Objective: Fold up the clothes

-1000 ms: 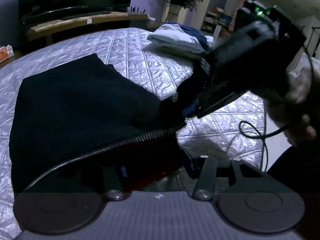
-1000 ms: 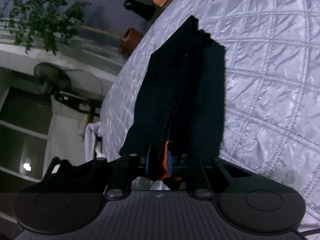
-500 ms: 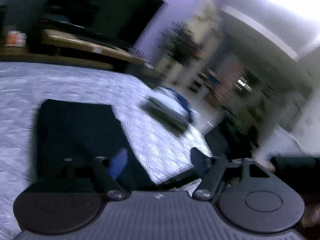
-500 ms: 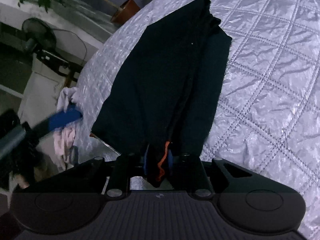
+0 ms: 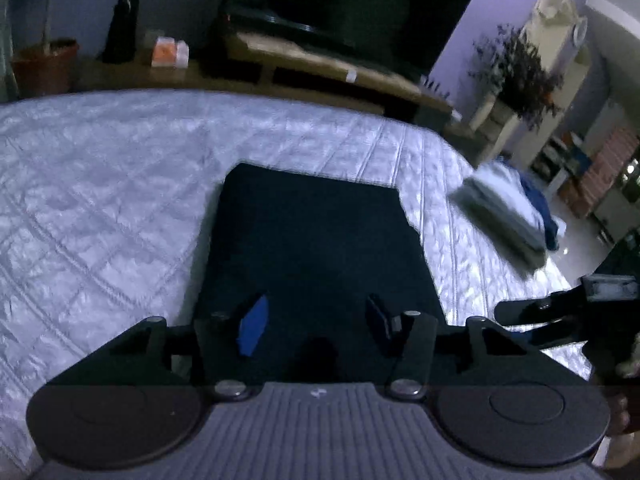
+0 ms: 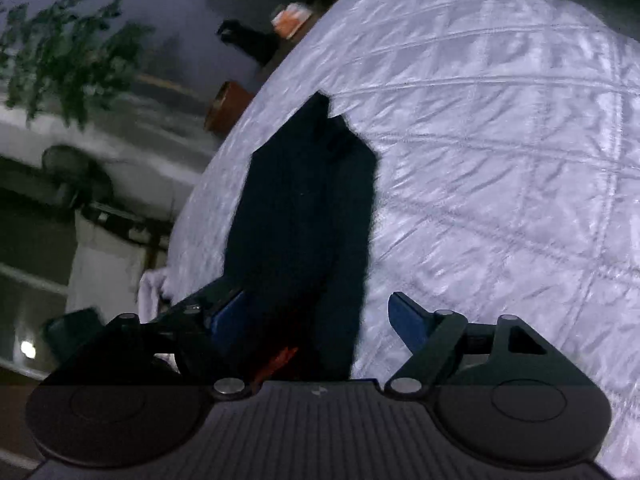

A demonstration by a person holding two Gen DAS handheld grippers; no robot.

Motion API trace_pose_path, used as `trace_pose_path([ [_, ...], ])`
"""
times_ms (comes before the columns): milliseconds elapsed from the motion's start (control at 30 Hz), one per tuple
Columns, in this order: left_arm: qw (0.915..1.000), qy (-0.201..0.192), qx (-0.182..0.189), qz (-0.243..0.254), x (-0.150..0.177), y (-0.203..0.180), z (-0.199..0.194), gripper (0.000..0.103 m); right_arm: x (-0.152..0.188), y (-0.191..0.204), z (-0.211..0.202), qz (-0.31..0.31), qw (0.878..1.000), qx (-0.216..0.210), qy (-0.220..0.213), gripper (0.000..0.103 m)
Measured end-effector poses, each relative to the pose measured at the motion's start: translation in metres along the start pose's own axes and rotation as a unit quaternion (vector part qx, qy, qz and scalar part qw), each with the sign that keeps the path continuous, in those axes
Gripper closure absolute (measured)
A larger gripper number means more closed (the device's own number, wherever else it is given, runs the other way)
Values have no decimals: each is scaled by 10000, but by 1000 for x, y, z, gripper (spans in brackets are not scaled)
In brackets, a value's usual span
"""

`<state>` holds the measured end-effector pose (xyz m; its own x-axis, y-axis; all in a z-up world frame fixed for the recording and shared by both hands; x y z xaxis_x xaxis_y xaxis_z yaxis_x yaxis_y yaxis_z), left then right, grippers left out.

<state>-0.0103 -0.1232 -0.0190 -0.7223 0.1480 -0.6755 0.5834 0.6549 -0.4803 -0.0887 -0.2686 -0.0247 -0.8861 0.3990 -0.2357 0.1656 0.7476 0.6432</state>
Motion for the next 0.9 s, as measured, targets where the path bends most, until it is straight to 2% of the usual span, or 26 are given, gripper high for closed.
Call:
trace_pose_path([
  [33, 9999, 93, 32, -28, 4, 2, 8, 49, -3, -3, 5, 85, 10000, -40, -8, 20],
  [100, 9989, 418, -181, 68, 13, 9, 18, 51, -10, -6, 16, 240, 9996, -134, -27, 19],
  [167, 9968, 546, -389, 433, 15, 4, 24, 50, -18, -4, 25, 289, 9988, -390, -70, 19],
  [300, 9946, 648, -544, 603, 15, 1, 25, 50, -21, 14, 40, -56, 9986, -528, 69, 17],
  [367, 9960, 608, -471, 453, 13, 4, 25, 50, -19, 25, 47, -231, 9975, -632, 222, 17],
  [533, 9958, 629, -429, 509, 15, 4, 21, 50, -17, 39, 53, -279, 9936, -1006, 422, 17],
  [600, 9955, 648, -418, 553, 16, 4, 19, 49, -18, 40, 56, -313, 9949, -845, 453, 21],
  [700, 9952, 660, -411, 587, 19, 4, 17, 49, -19, 51, 65, -490, 9952, -677, 510, 14],
  [800, 9953, 657, -398, 582, 19, 5, 17, 48, -25, 61, 74, -420, 9956, -669, 506, 15],
  [900, 9954, 656, -390, 582, 18, 6, 17, 48, -25, 74, 84, -764, 9948, -503, 448, 17],
])
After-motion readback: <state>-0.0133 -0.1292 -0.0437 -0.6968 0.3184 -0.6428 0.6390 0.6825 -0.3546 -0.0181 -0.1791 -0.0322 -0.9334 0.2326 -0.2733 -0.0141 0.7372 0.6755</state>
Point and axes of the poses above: each gripper's, at about its wrist camera, not at the fingertips, and z roughly the way its jaws point, y to its left, x to its underside, the point moved 10 cm from there along z, roughly the way its jaws point, and after that the axes turned 13 degrees about x, right-handed, at the moved point
